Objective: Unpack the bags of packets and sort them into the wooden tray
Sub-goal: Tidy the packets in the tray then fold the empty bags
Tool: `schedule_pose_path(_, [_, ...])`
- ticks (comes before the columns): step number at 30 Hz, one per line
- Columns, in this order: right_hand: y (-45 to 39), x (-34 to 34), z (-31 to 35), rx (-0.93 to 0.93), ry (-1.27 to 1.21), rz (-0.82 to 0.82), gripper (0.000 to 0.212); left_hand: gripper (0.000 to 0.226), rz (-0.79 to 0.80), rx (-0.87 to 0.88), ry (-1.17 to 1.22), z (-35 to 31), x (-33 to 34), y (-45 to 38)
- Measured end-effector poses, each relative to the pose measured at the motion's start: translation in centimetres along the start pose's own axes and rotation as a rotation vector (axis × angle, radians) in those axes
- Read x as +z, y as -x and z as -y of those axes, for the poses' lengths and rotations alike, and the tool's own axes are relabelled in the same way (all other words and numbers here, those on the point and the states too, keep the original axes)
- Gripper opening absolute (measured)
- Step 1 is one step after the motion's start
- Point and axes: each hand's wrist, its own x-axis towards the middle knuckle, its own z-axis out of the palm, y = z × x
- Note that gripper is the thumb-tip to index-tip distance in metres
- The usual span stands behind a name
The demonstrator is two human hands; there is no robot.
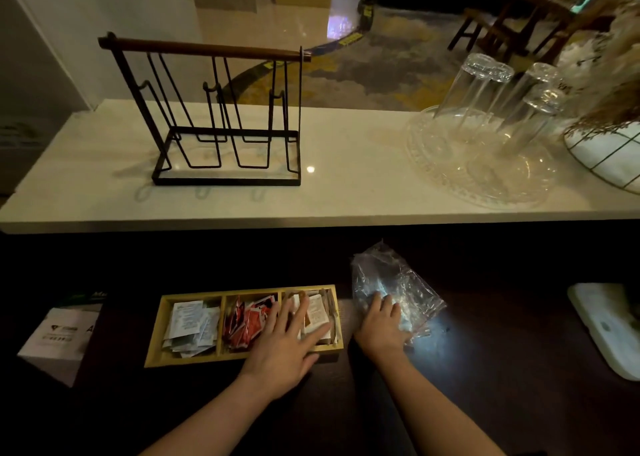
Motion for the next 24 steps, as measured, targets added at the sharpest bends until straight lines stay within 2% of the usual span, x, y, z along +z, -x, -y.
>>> schedule_pose_path(3, [-0.4,-0.4,-0.5,-0.038,0.164,-0.133,0.056,0.06,0.023,-0.012,0.016,-0.1,0.0,-0.1])
schedule_pose_path(8, [-1.2,-1.3,-1.9,-0.179,0.293,-0.229,0.042,0.065,0.089,-0.03,-0.009,-1.0,-1.0,-0.4])
schedule_pose_path(10, [-1.4,-1.9,-2.6,-0.206,0.249,-0.254,0.038,0.064,0.059,-0.041,-0.008,-1.1,-1.2,-0.5])
schedule_pose_path(12, [-1.7,-2.6,-3.3,-0.191,0.178,-0.272,0.033,0.065,0.099,-0.051,-0.002,-1.1,-1.3,-0.6])
schedule_pose_path(17, [-1.1,-3.2,-4.0,-0.131,-0.13,-0.342,0.022,0.066,0.023,-0.04,0.082,-1.9,-2.8,-1.5])
schedule_pose_path(21, [1.4,-3.7,-3.2,-0.179,-0.3,-0.373,0.029,0.054,0.073,0.119,-0.004,-1.9,-3.3,-1.8])
schedule_pose_path(24, [3.9,-5.0,-2.5,-0.257,-0.358,-0.405,0.03,0.056,0.065,0.057,0.161,-1.7,-3.9,-1.3])
